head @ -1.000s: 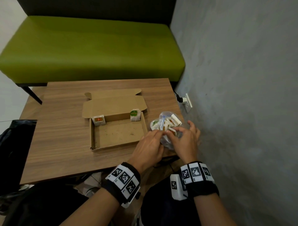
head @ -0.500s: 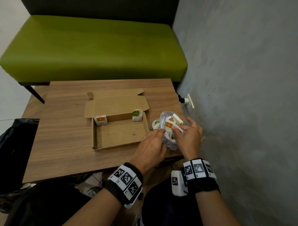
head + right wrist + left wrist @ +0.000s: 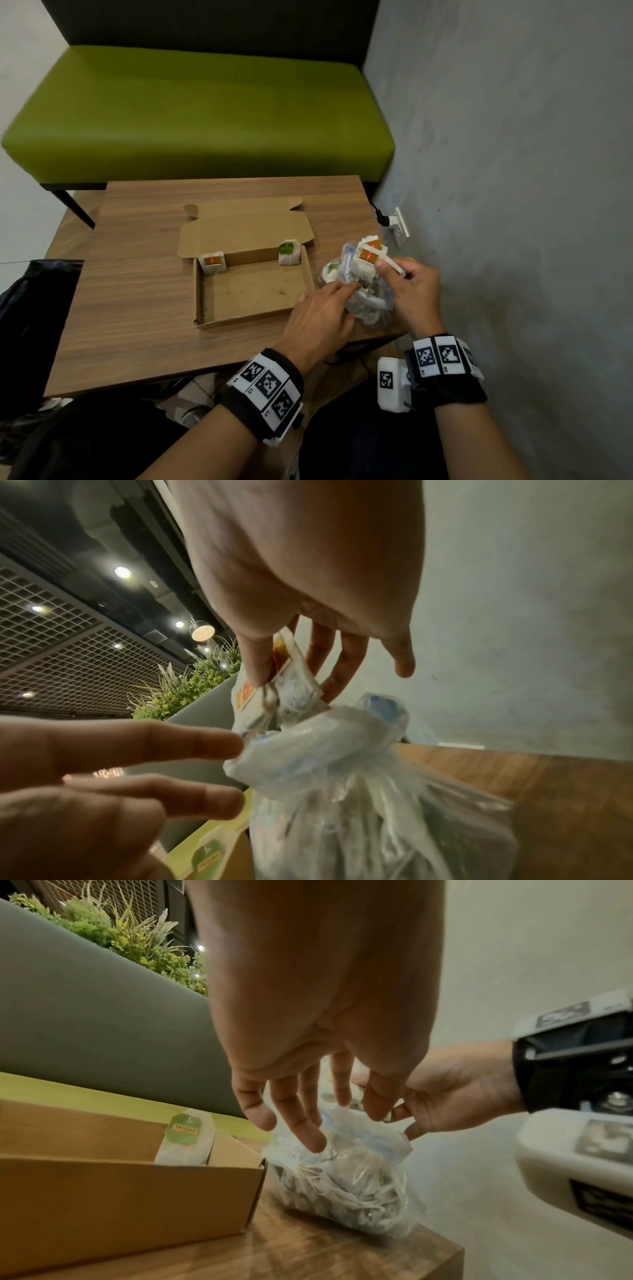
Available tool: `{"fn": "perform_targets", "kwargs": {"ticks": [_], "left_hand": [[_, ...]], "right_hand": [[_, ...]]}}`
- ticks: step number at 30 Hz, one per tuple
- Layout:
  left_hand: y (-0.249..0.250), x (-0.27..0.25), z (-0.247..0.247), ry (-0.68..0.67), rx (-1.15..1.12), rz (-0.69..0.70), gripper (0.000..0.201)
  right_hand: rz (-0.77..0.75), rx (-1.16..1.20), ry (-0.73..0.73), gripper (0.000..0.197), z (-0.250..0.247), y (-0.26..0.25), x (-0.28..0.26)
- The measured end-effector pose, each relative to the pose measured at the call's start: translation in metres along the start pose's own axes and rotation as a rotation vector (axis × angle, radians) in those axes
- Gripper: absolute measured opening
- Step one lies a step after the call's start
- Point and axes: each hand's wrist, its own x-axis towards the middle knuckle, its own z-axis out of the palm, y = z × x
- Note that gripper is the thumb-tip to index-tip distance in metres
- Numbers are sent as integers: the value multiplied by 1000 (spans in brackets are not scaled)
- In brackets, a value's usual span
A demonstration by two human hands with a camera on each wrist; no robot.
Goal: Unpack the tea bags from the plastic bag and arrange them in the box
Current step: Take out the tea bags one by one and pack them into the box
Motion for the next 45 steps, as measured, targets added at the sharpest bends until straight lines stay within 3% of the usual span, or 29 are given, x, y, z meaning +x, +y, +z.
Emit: {"fn": "perform_targets", "kwargs": {"ticks": [10, 13, 16, 21, 27, 35, 37, 40, 42, 45], "left_hand": [[0, 15, -5, -146, 244, -5, 66], [-1, 20, -10, -84, 194, -29, 57], [-1, 20, -14, -28, 157, -47, 58], [-2, 20, -11, -91, 184, -80, 65], [0, 20, -7, -133, 147, -93, 65], [-5, 22, -11, -98, 103, -56, 64], [-5, 20, -16, -14, 28, -81, 53], [-9, 15, -32, 244, -203, -226, 33], [-14, 11, -47, 345, -407, -256, 44], [-18, 7, -67, 316, -742, -173, 66]], "right_hand": [[83, 175, 55, 5, 1, -5, 3], [78, 218, 116, 13, 1, -12, 9], [0, 242, 146, 7, -2, -29, 16], [-118, 219, 128, 5, -10, -53, 22], [45, 174, 74, 16, 2, -27, 20], [18, 182, 3, 16, 4, -31, 19], [25, 180, -30, 17, 6, -33, 18], [8, 160, -96, 15, 8, -39, 12], [-21, 160, -177, 16, 12, -47, 7], [-44, 187, -339, 15, 23, -65, 0]]}}
